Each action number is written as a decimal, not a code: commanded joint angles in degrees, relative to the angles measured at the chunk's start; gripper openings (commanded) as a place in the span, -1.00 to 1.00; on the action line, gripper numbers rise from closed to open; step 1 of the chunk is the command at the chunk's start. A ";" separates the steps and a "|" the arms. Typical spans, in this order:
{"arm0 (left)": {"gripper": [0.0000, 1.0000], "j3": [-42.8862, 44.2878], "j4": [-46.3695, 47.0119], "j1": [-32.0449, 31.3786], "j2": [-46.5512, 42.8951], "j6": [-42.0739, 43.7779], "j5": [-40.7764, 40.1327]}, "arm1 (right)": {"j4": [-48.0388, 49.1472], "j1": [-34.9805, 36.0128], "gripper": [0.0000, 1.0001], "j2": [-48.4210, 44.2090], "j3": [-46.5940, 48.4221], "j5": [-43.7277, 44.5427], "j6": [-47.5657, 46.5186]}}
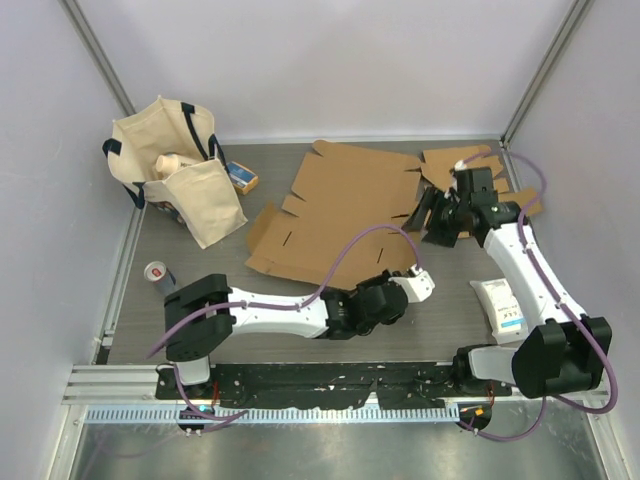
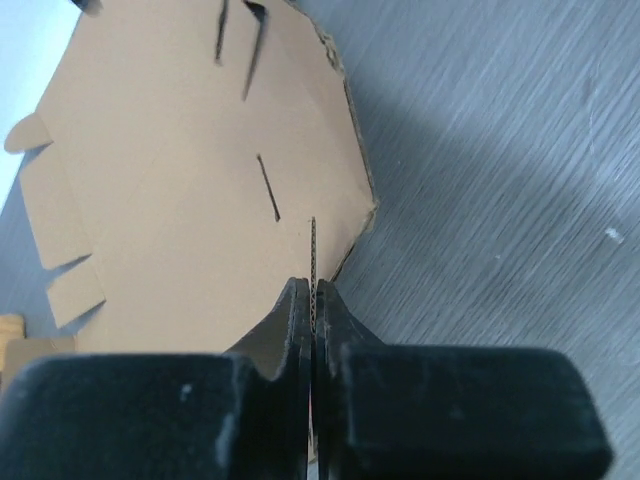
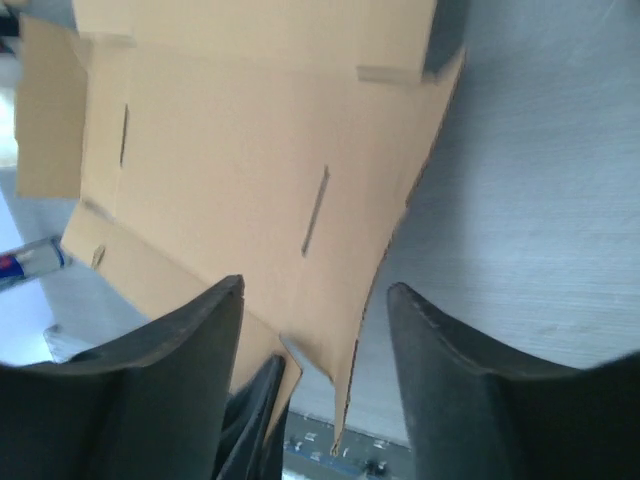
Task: Fold the paper box
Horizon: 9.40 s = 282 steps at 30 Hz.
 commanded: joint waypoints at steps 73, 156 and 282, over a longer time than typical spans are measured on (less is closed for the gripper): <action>0.97 29.02 -13.11 20.21 -49.36 -17.29 24.44 | -13.09 50.76 -0.96 -6.05 45.58 32.91 -24.95; 0.46 10.03 -2.21 56.51 -11.66 -19.93 55.30 | -21.90 17.18 -0.97 39.22 57.19 -2.18 -72.92; 0.17 -27.06 21.41 47.19 -12.28 -54.29 44.28 | 18.71 30.19 -0.96 23.05 27.66 14.44 -73.71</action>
